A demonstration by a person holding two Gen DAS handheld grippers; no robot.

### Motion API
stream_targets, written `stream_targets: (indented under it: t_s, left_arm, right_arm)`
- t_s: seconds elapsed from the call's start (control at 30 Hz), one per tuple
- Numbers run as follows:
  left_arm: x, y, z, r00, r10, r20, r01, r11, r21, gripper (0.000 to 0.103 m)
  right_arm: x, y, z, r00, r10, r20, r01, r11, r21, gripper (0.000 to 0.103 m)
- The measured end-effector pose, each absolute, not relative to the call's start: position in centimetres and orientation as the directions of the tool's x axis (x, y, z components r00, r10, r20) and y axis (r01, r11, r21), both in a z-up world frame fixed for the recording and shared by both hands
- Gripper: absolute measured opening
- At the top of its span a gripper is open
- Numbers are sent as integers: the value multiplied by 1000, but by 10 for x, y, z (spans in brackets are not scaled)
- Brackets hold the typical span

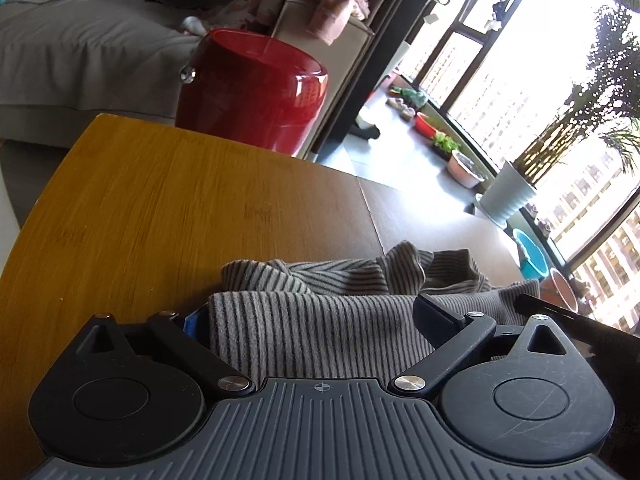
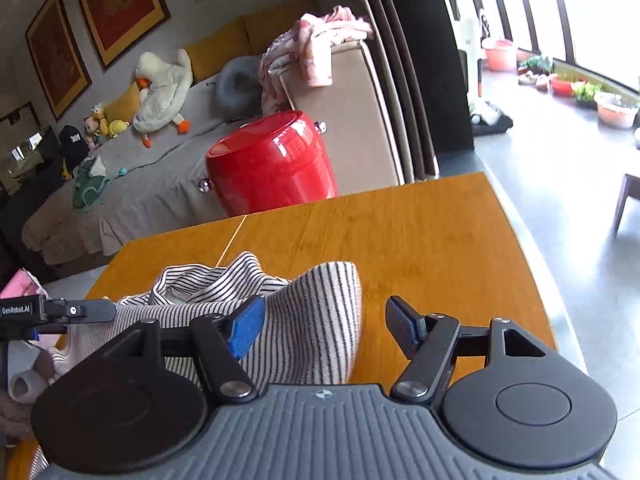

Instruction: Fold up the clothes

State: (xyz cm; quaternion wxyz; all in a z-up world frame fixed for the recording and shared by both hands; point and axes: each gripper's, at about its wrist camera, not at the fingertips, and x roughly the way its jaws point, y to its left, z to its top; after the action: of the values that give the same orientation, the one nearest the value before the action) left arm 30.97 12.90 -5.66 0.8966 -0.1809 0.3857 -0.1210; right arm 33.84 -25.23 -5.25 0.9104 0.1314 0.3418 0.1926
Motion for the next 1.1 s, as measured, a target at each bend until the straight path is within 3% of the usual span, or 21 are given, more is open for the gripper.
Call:
stream_targets:
  t_s: [0.13,0.2,0.23,0.27,0.3,0.4,0.6,0.83,0.93,1.1]
  left_arm:
    - [311,128,-58,671,-361,-648,105,911,-398,98]
    - [310,122,-57,687,-323,-651,111,932,-345,76]
    - [310,120,-57,690,-320,-649,114,934,-339,70]
    - [309,120,-56,691,-328,-643,120,931,-346,55]
    - [306,120,-54,696,-334,-635,126,928,-350,41]
    - [287,123,-36,735,-328,-594,153,933,-326,31]
    - [200,123,5,793,-359,-492,245,927,-282,28]
    - [98,117,-14,746,-401,-532,306,916,-260,29]
    - [83,114,-22,738,-386,-553,300,922,-244,32]
    - [103,97,20,792,-420,-444,349,907,-236,33]
  right_arm:
    - [354,-238,-59,647,492,-582,-304,867,395,62]
    - [358,-227,-56,642,467,-608,-316,884,345,34]
    - [358,-226,-53,646,462,-607,-319,886,335,29]
    - [355,-226,-46,651,472,-594,-326,881,342,20]
    - [353,-227,-40,655,482,-582,-334,876,349,18]
    - [329,-233,-12,671,531,-517,-388,846,366,16]
    - [242,-249,28,669,612,-422,-505,791,346,15]
    - [134,-261,14,649,615,-448,-555,786,274,15]
    - [109,-267,5,653,597,-466,-536,799,273,15]
    - [116,-297,11,723,534,-438,-435,844,313,15]
